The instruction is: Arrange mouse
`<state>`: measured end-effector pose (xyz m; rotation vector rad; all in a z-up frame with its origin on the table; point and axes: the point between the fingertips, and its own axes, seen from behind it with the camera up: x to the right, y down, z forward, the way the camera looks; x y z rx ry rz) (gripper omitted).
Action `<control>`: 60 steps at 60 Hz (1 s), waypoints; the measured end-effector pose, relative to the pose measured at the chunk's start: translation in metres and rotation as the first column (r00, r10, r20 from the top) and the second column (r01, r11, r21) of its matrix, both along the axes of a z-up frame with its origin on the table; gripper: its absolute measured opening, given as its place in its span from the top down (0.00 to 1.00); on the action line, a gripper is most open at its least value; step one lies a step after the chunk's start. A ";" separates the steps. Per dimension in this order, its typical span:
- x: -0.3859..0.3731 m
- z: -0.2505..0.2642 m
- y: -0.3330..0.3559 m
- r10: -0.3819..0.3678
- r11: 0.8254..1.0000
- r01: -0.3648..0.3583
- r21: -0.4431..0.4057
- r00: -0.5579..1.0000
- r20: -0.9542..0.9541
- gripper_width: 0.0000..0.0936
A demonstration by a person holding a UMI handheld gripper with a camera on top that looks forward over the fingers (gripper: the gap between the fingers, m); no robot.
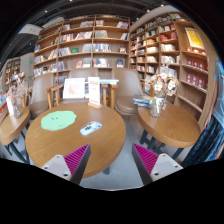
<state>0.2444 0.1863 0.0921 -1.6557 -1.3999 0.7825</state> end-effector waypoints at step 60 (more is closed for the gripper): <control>-0.187 -0.106 -0.106 0.140 0.989 -0.133 -0.066 0.983 0.122 0.09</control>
